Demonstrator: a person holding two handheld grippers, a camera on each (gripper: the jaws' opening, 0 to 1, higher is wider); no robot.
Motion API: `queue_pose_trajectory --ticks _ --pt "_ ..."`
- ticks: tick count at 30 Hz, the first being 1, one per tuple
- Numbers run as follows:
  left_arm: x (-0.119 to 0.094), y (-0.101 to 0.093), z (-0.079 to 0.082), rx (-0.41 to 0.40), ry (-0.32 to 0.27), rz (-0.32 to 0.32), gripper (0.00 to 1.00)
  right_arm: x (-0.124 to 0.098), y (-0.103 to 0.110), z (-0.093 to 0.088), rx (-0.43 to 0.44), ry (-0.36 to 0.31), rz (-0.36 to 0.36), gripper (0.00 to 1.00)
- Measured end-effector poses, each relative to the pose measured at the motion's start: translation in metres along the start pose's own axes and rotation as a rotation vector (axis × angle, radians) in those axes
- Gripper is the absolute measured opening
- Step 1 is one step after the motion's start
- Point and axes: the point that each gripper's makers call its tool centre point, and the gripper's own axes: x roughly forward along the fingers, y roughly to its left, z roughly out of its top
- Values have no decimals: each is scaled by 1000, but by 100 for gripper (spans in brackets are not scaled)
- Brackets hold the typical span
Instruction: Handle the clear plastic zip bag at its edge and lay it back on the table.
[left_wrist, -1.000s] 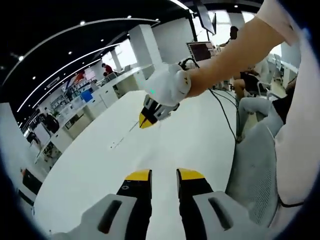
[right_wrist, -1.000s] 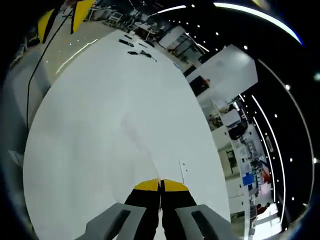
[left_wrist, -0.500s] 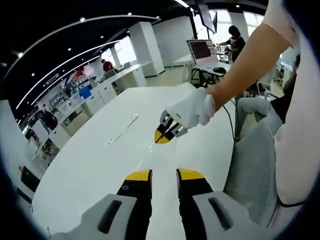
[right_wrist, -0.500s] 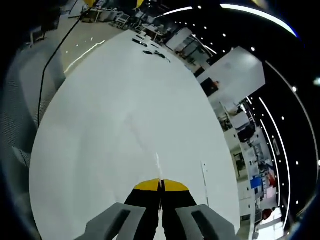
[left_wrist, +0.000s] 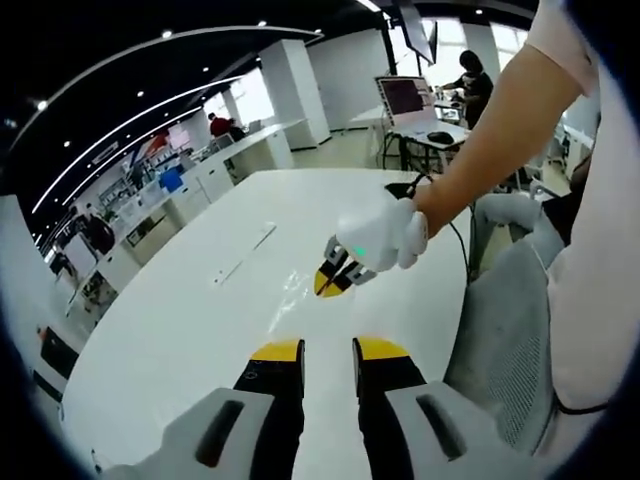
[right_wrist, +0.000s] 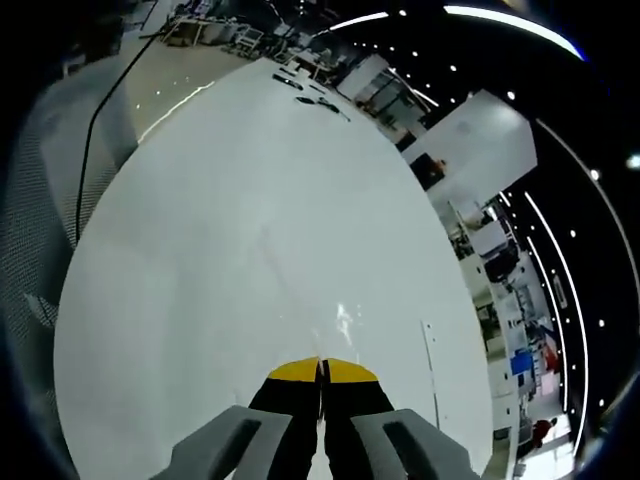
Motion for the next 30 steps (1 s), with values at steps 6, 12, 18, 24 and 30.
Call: queue_pose_trajectory --ticks 6,12,18,24,30 --pt "0 -1 -6 -14 8 1 17 7 8 -6 6 16 22 0" --pt "1 -4 -16 -31 20 4 17 10 22 -12 35 33 63 4" --pt "1 -12 -25 -50 33 -2 17 11 31 -10 36 29 89 9" --pt "0 -15 -34 -70 43 0 16 12 40 -11 67 38 120 17" --pt "-1 -18 -40 -83 49 2 16 10 49 -12 73 43 156 24"
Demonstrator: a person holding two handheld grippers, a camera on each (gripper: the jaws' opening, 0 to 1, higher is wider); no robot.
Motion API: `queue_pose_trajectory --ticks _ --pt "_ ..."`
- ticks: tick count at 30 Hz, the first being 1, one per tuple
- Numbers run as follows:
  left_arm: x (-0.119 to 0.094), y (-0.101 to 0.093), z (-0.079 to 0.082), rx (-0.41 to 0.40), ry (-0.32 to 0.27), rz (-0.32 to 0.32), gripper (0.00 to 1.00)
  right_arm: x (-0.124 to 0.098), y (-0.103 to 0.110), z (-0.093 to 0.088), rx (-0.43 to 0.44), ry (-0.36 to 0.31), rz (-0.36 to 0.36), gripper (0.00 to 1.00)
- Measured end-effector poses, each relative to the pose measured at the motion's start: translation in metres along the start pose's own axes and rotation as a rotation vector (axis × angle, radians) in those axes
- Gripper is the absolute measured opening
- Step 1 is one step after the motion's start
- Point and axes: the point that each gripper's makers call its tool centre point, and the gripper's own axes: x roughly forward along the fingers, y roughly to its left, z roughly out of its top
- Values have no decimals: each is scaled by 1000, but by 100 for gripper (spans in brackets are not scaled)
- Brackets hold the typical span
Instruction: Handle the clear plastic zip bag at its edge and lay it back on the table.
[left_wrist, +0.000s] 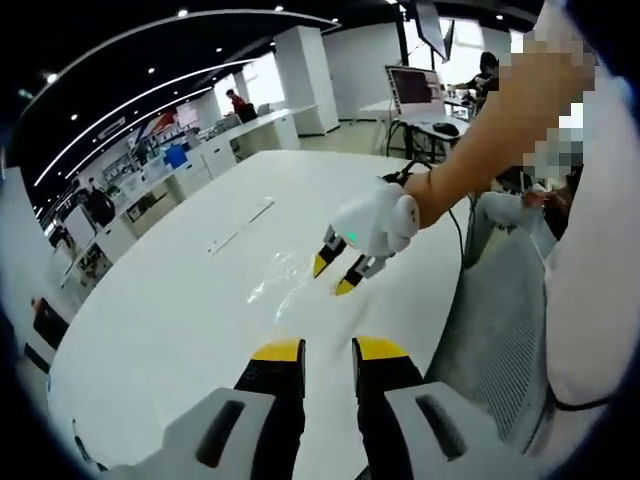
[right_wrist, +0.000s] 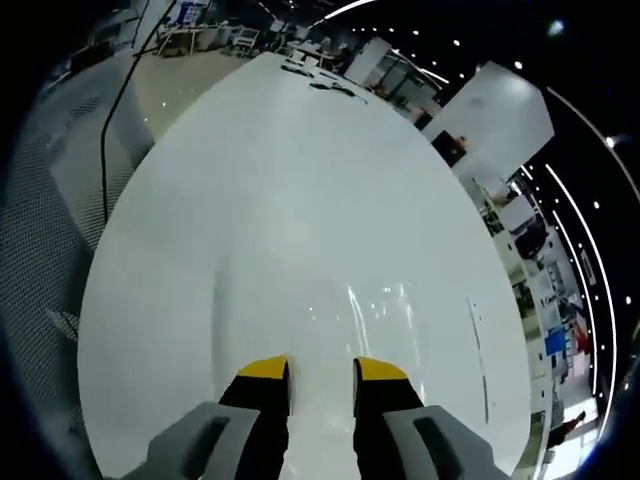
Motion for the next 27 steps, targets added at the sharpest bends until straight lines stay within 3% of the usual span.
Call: queue_pose_trajectory --ticks 11,18,22,27 --pt "-1 -10 -16 -30 11 -5 16 0 18 -3 66 6 84 28" --pt "-4 -14 -25 -53 14 -4 16 -6 21 -2 86 6 90 28" --pt "-3 -16 -32 -60 17 -5 16 -16 23 2 136 -35 89 30" --pt "-1 -19 -43 -125 8 -12 17 -25 26 -1 191 -52 69 32"
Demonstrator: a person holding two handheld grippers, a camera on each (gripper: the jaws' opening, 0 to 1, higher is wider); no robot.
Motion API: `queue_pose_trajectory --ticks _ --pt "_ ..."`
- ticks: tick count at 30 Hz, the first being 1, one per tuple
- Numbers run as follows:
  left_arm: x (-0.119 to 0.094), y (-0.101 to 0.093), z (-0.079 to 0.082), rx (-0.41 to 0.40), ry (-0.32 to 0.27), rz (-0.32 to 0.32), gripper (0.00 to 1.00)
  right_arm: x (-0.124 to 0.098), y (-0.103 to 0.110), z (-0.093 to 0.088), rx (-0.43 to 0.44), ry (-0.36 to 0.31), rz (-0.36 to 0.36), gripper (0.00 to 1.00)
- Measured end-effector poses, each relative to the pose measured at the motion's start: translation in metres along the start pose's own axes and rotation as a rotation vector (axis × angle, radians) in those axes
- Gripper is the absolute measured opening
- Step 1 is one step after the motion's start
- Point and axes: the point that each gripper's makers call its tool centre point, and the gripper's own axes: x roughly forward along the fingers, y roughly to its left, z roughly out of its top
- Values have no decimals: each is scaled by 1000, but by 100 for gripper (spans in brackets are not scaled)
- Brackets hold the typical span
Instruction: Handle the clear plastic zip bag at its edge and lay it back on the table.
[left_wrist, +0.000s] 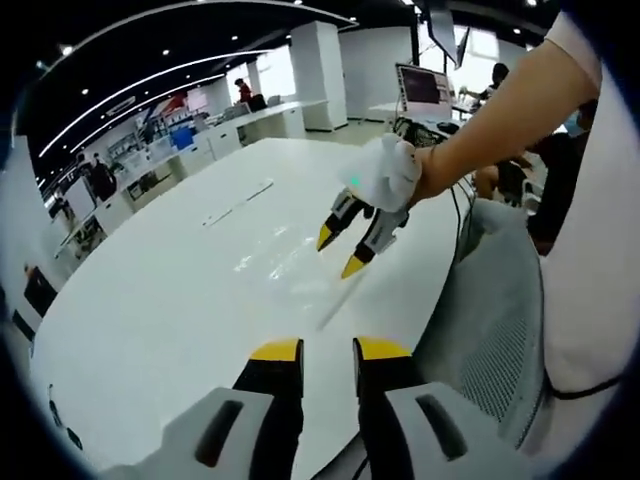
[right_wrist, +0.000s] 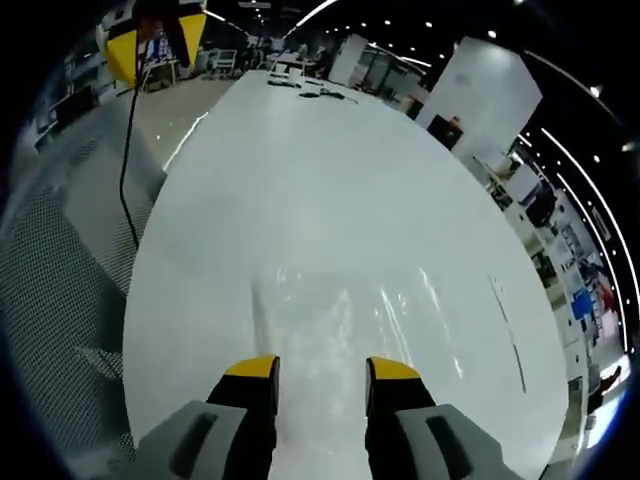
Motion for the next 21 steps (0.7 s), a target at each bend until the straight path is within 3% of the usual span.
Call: queue_pose_trajectory --ticks 11,21 --pt "1 2 -22 -89 -35 -10 19 -21 14 -9 130 -49 -28 38" --pt "8 -2 -45 -131 -40 -18 30 -44 30 -25 288 -110 -75 43"
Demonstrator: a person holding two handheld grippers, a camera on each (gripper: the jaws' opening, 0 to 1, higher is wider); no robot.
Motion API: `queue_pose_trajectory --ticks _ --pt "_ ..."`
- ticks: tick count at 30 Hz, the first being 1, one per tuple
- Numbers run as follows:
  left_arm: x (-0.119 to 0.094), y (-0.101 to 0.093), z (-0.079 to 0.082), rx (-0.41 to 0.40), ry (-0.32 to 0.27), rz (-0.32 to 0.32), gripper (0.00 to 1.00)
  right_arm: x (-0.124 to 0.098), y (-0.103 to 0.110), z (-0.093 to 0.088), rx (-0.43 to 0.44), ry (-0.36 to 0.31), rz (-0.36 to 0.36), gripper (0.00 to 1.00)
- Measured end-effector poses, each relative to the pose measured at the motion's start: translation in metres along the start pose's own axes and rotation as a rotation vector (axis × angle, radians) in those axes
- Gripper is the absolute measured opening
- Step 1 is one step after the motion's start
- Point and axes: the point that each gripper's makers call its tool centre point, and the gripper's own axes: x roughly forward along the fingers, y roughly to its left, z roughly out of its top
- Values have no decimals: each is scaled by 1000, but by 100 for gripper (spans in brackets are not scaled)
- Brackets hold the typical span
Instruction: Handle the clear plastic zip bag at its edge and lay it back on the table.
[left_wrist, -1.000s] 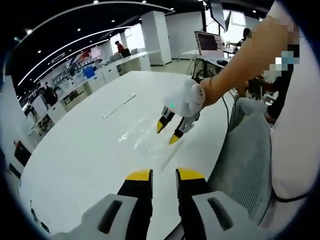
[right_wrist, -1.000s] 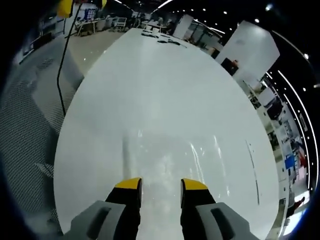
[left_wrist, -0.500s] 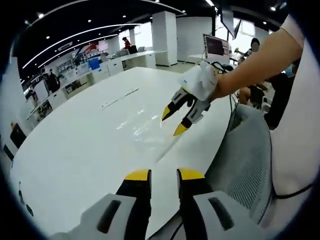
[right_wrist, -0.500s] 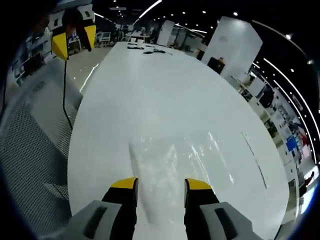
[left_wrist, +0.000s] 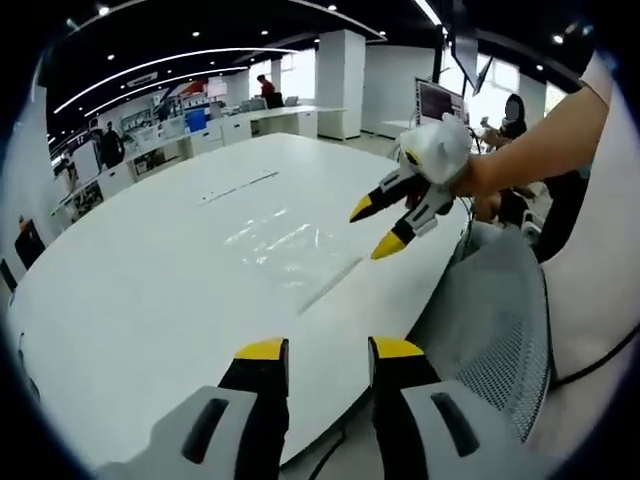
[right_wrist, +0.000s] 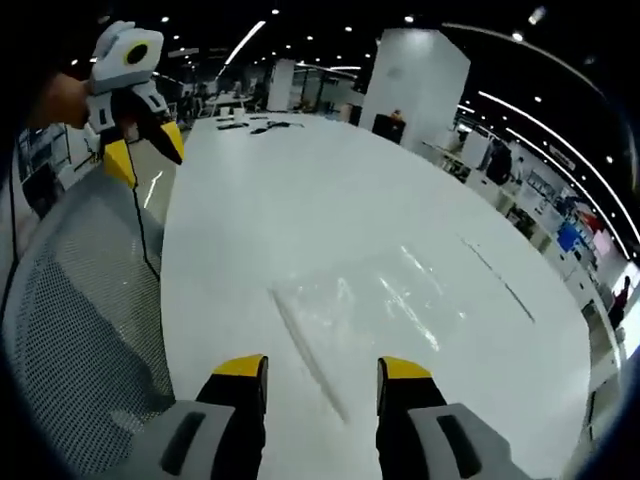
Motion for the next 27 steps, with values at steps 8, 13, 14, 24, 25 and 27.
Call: queue_pose_trajectory --ticks 8,13,14,24,25,27 --pt "8 -4 -25 -5 23 6 34 -21 13 -5 107 -64 -26 48" --pt "5 -3 -33 -10 20 31 36 -32 25 -9 158 -88 -40 49" --pt "5 -3 -35 -11 18 33 37 -35 28 -9 171 -95 -42 50" --pt "5 -13 -50 -17 13 33 37 -53 49 -9 269 -147 -61 53" --pt "5 -15 -49 -15 8 33 37 -54 51 -9 280 -153 -60 53" --pt "6 -21 -48 -8 -1 29 38 -55 57 -9 296 -164 -62 55"
